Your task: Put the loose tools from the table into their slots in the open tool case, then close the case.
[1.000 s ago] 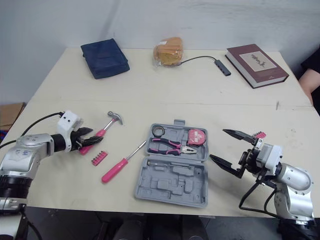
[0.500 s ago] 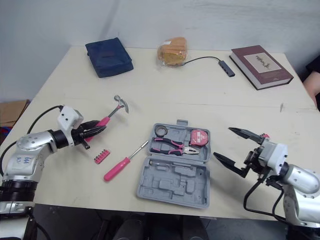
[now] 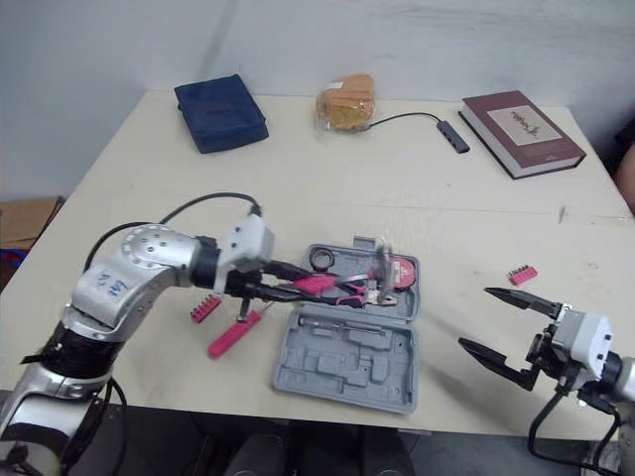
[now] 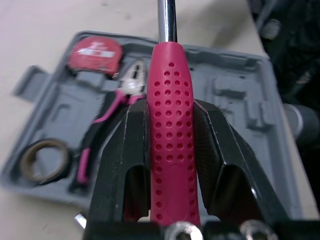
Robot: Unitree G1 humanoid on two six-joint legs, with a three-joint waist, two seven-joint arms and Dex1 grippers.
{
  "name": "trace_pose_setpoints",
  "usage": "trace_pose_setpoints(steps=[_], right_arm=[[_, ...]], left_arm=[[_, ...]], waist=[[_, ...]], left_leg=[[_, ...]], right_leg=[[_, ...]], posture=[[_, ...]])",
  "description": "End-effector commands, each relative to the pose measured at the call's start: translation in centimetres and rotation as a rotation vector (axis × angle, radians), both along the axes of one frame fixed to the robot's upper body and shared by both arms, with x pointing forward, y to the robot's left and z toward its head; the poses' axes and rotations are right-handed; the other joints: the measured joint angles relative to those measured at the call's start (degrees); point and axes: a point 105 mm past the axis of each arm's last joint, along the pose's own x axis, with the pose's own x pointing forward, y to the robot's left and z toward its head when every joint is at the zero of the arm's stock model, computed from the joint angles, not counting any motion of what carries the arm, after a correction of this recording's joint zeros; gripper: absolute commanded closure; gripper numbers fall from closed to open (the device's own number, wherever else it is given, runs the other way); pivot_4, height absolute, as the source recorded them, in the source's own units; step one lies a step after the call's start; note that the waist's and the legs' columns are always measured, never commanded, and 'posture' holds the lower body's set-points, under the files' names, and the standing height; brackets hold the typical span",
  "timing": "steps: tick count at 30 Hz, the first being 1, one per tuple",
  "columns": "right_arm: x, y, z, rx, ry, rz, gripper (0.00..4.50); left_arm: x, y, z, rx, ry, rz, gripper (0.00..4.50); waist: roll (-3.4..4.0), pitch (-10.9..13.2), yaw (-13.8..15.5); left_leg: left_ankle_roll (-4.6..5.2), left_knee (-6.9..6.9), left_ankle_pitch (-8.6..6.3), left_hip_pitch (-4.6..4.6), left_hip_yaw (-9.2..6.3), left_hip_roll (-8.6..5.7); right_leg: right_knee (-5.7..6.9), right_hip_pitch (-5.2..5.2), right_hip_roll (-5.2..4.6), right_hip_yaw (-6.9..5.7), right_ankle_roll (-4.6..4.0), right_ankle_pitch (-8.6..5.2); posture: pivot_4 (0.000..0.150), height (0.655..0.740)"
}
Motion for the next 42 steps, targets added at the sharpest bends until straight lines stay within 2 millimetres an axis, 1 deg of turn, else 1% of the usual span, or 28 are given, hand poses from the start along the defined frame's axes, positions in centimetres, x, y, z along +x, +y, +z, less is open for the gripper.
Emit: trace_pose_setpoints(steps=[1, 3, 6, 9, 10, 13, 15, 19, 25, 28, 32, 33, 37, 39, 40, 42], right_arm=[[-0.8, -0.4, 1.0, -0.012, -0.044, -0.007, 0.00], [-1.4, -0.7, 1.0, -0.001, -0.037, -0.020, 0.00], [-2.3, -0.7, 0.3, 0.002, -0.028, -0.029, 0.00], [-2.7, -0.3, 0.0, 0.012, -0.028, -0.035, 0.00], [-2.9, -0.1, -0.1, 0.014, -0.027, -0.033, 0.00], [-3.0, 0.8, -0.3, 0.018, -0.026, -0.023, 0.00], [-2.9, 1.4, -0.2, 0.030, -0.031, -0.022, 0.00], [-2.6, 2.4, 0.2, 0.049, -0.042, -0.020, 0.00], [-2.3, 2.9, 0.7, 0.048, -0.054, -0.020, 0.00], [-2.1, 3.0, 0.8, 0.047, -0.058, -0.022, 0.00], [-1.9, 3.2, 1.1, 0.048, -0.063, -0.022, 0.00], [-1.8, 3.2, 1.2, 0.047, -0.065, -0.027, 0.00], [-1.7, 3.2, 1.3, 0.046, -0.069, -0.036, 0.00], [-1.6, 3.0, 1.0, 0.019, -0.055, -0.038, 0.00], [-1.6, 2.9, 1.0, 0.010, -0.051, -0.041, 0.00], [-1.6, 2.4, 1.0, 0.007, -0.048, -0.048, 0.00]], left_arm=[[-1.0, -0.7, -0.6, 0.075, 0.000, -0.039, 3.98], [-1.9, -0.9, -1.8, 0.155, 0.064, -0.065, 3.98], [-2.3, -2.5, -2.9, 0.185, 0.068, -0.050, 3.98], [-3.1, -3.0, -4.1, 0.254, 0.073, -0.069, 3.98], [-3.2, -3.0, -4.4, 0.274, 0.068, -0.068, 3.98], [-2.5, -3.3, -5.2, 0.303, 0.041, -0.036, 3.98], [-1.9, -2.9, -5.8, 0.342, 0.027, 0.012, 3.98], [-2.4, -3.3, -6.0, 0.333, 0.058, 0.000, 3.98], [-1.8, -3.0, -6.3, 0.374, 0.019, -0.004, 3.98], [-1.5, -3.2, -6.2, 0.365, 0.000, -0.001, 3.98], [-2.1, -3.4, -5.6, 0.342, -0.029, -0.068, 2.01], [-2.2, -3.4, -5.4, 0.325, -0.016, -0.079, 1.74], [-2.3, -3.2, -4.9, 0.289, -0.029, -0.110, 1.74], [-2.0, -3.6, -4.0, 0.195, -0.088, -0.148, 1.74], [-2.2, -3.5, -3.7, 0.160, -0.077, -0.176, 1.74], [-2.5, -3.7, -2.6, 0.060, -0.115, -0.223, 1.74]], waist=[[-0.01, 0.00, -0.18], [0.00, 0.00, -0.03], [-0.01, 0.00, 0.15], [-0.01, 0.00, 0.17], [0.00, 0.00, 0.07], [0.00, 0.00, -0.03], [0.00, 0.00, -0.05], [0.00, 0.00, 0.08], [0.00, 0.00, 0.24], [0.00, 0.00, 0.16], [0.00, 0.00, 0.15], [0.00, 0.00, 0.15], [0.00, 0.00, 0.16], [0.01, -0.01, 0.15], [0.01, 0.00, 0.17], [0.01, 0.00, 0.09]], left_leg=[[0.00, 0.00, 0.00, 0.02, 0.01, 0.01], [0.00, 0.00, 0.00, 0.04, 0.02, 0.01], [0.02, 0.01, 0.00, 0.04, 0.01, 0.00], [0.07, 0.10, -0.02, -0.01, -0.01, 0.00], [0.06, 0.11, -0.02, -0.01, 0.00, 0.00], [0.01, 0.10, 0.01, 0.04, 0.01, 0.00], [0.02, 0.10, 0.01, 0.07, 0.01, 0.00], [0.01, 0.11, 0.01, 0.11, 0.02, -0.01], [0.00, 0.15, 0.02, 0.10, 0.01, -0.01], [0.00, 0.15, 0.02, 0.11, 0.03, -0.01], [0.00, 0.17, 0.02, 0.12, 0.02, 0.00], [0.00, 0.17, 0.02, 0.12, 0.02, 0.00], [0.00, 0.22, 0.02, 0.10, 0.03, 0.00], [0.01, 0.24, 0.02, 0.10, 0.03, 0.00], [0.01, 0.25, 0.01, 0.11, 0.04, -0.01], [0.01, 0.29, 0.01, 0.10, 0.04, 0.00]], right_leg=[[0.01, 0.00, 0.02, 0.02, 0.00, 0.00], [0.03, 0.00, 0.04, 0.05, 0.00, 0.00], [0.02, 0.02, 0.03, 0.06, 0.00, 0.00], [-0.01, 0.05, 0.02, 0.07, 0.01, 0.00], [-0.01, 0.05, 0.02, 0.07, 0.01, 0.00], [0.04, 0.05, 0.04, 0.11, 0.01, 0.00], [0.08, 0.05, 0.05, 0.12, 0.01, 0.00], [0.11, 0.06, 0.03, 0.15, 0.01, 0.00], [0.10, 0.07, 0.03, 0.14, 0.01, 0.00], [0.11, 0.08, 0.03, 0.15, 0.01, 0.00], [0.13, 0.08, 0.04, 0.15, 0.01, 0.00], [0.13, 0.08, 0.04, 0.14, 0.01, 0.00], [0.15, 0.08, 0.04, 0.14, 0.01, 0.00], [0.15, 0.08, 0.04, 0.14, 0.01, 0.00], [0.16, 0.09, 0.03, 0.15, 0.01, 0.00], [0.16, 0.09, 0.04, 0.13, 0.01, 0.00]], posture=[[0.150, 0.7400], [0.150, 0.7400], [0.150, 0.7400], [0.150, 0.7400], [0.150, 0.7400], [0.150, 0.7400], [0.150, 0.7400], [0.150, 0.7400], [0.150, 0.7400], [0.150, 0.7400], [0.150, 0.7400], [0.150, 0.7400], [0.150, 0.7400], [0.150, 0.7400], [0.150, 0.7400], [0.150, 0.7400]])
